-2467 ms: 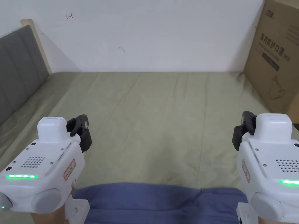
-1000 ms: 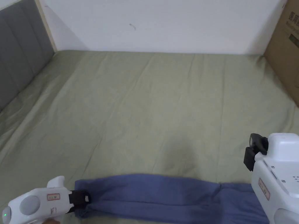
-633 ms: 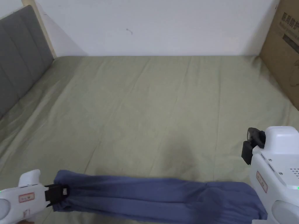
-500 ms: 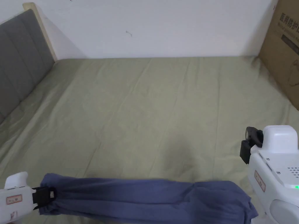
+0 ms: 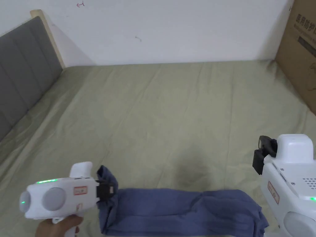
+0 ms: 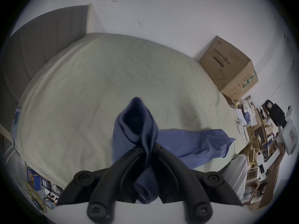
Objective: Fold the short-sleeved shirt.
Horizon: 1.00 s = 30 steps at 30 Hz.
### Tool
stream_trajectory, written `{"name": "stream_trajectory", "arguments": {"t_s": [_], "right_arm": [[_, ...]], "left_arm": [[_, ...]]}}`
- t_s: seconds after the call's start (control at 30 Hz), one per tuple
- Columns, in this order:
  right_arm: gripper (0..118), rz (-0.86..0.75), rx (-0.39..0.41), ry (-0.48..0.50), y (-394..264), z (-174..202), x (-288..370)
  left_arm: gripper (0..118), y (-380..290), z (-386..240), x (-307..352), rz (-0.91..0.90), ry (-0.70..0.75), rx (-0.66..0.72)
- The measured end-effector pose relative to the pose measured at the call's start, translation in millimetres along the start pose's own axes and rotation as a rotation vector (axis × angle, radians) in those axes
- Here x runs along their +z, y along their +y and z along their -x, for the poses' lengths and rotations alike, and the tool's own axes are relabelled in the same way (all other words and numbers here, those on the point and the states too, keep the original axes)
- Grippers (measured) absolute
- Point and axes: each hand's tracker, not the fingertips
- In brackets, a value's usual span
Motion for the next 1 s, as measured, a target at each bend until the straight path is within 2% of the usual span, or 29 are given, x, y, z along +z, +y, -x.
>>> {"name": "stream_trajectory", "arguments": {"t_s": [0.27,0.33,0.37,0.43,0.47,0.5,0.7,0.9,0.97,1.0], "right_arm": [[0,0.008,-0.019,-0.031,-3.2,-17.5,5.2],[0,0.013,-0.021,-0.039,-4.1,-21.9,5.9],[0,0.015,-0.022,-0.043,-4.7,-23.5,6.5],[0,0.018,-0.023,-0.053,-5.7,-26.7,7.0],[0,0.019,-0.025,-0.055,-6.1,-28.1,7.0],[0,0.021,-0.027,-0.059,-6.5,-29.1,6.9],[0,0.024,-0.039,-0.065,-5.5,-31.6,6.6],[0,0.012,-0.036,-0.053,-0.5,-29.0,6.7],[0,0.01,-0.035,-0.051,0.5,-28.3,6.3],[0,0.009,-0.035,-0.049,0.7,-28.2,6.1]], "left_arm": [[7,-20.0,-58.7,-78.4,0.132,-0.037,-0.042],[12,-26.9,-64.7,-96.5,0.183,-0.023,-0.038],[23,-29.3,-65.4,-102.6,0.197,-0.029,-0.033],[72,-35.2,-71.7,-108.4,0.223,-0.061,-0.002],[88,-37.1,-72.4,-110.0,0.227,-0.072,0.017],[92,-38.4,-73.0,-108.6,0.217,-0.08,0.034],[92,-24.8,-73.1,-74.5,0.092,-0.112,0.052],[88,-12.8,-54.4,-30.1,-0.172,0.041,-0.001],[83,-12.1,-46.3,-24.7,-0.224,0.063,-0.025],[63,-13.4,-42.4,-25.1,-0.228,0.066,-0.033]]}}
